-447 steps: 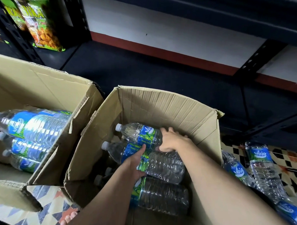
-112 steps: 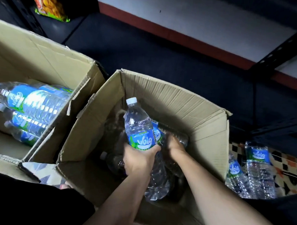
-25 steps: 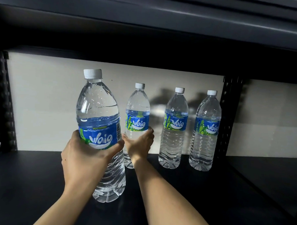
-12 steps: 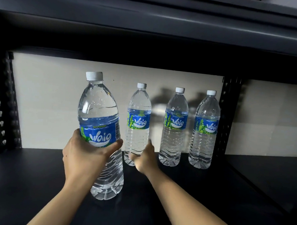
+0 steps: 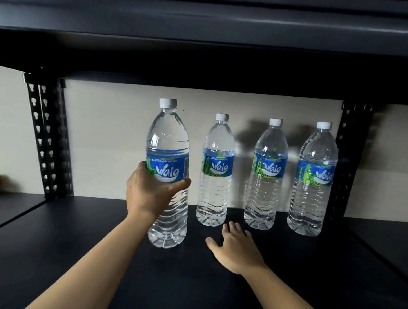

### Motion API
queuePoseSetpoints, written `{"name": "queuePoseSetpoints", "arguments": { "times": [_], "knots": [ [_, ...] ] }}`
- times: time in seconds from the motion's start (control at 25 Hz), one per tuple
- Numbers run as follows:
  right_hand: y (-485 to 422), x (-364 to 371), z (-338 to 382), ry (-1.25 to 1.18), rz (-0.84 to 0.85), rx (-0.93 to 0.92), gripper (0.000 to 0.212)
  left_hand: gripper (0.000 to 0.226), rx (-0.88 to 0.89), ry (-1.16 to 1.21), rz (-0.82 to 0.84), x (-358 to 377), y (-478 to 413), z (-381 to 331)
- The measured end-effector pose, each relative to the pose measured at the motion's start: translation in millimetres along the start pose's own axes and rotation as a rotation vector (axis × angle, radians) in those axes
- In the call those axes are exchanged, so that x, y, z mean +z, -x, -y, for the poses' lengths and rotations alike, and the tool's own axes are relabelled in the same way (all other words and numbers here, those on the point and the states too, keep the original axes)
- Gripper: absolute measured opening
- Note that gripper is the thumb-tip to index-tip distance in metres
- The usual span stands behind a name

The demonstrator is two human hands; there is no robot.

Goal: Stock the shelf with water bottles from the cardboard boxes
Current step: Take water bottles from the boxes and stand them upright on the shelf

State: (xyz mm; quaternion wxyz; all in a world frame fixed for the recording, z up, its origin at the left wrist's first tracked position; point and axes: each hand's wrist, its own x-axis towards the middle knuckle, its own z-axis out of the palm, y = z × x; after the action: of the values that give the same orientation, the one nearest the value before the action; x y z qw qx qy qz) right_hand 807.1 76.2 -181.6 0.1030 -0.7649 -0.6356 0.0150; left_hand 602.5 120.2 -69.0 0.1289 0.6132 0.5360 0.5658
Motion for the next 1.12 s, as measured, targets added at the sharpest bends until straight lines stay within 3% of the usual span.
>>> {"name": "queuePoseSetpoints", "arguments": {
  "times": [0.6,0.8,0.96,1.12],
  "knots": [
    [-0.7,1.2,-0.7,0.005,0.025,-0.001,0.084,0.078,-0.006,0.003,0.055,25.3,-17.5,30.9],
    [-1.3,-2.6,-1.3,-0.012,0.045,0.004,0.089,0.117,-0.058,0.034,0.185,29.7,17.8,55.3],
    [-8.2,-2.6,-0.3,0.002,0.051,0.015,0.107,0.088,-0.176,-0.031,0.273,39.8,47.2,86.5],
    [-9.4,-1.6,0.1,0.017,0.069,0.015,0.108,0.079,-0.168,-0.01,0.248,48.1,35.6,89.3]
  ]
}}
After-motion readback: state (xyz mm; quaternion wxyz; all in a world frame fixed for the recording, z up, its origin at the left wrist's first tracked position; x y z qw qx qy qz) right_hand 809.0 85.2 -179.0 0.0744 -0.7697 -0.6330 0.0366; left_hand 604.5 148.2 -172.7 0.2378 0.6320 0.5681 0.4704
